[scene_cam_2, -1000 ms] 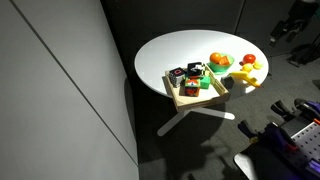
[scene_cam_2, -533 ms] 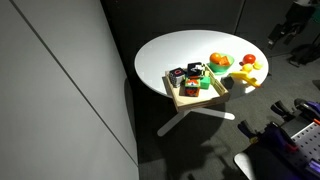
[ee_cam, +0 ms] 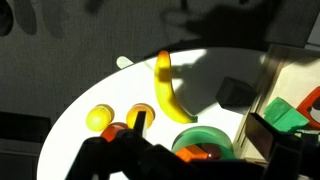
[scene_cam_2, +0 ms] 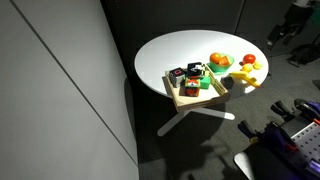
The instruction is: Pick up the banana, then drop it on the tray
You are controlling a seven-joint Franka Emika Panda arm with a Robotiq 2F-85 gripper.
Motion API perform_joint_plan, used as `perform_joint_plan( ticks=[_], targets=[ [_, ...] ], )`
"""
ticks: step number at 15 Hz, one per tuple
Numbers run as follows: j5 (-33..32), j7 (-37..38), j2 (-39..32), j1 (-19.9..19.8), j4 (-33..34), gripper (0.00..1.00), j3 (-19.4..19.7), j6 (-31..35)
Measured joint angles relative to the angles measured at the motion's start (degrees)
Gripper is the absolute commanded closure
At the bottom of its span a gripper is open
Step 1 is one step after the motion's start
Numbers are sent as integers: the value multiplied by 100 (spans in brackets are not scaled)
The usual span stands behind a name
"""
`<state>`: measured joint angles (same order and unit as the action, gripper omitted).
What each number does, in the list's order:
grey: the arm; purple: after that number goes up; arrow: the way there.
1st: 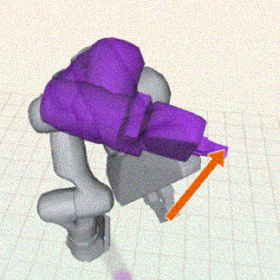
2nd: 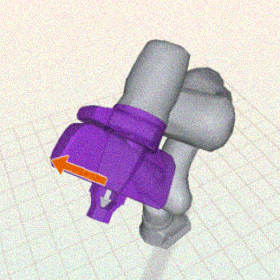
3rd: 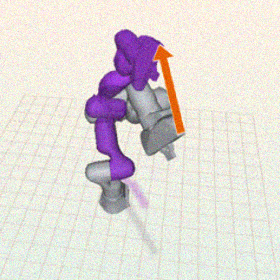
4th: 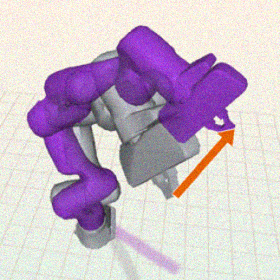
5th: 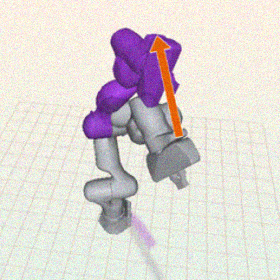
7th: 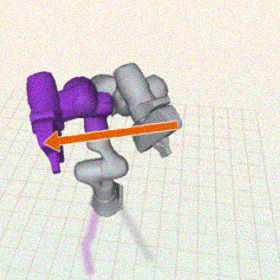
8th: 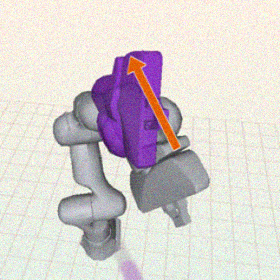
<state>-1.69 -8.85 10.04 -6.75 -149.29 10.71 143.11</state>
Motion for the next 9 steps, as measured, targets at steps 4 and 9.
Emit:
perform_joint_plan(
  ticks=[4, 9],
  targets=[
    [0, 58, -348, 0, -10, 0, -101, 378],
    [-1, 68, -856, 0, -9, 0, -216, 905]
  ],
)
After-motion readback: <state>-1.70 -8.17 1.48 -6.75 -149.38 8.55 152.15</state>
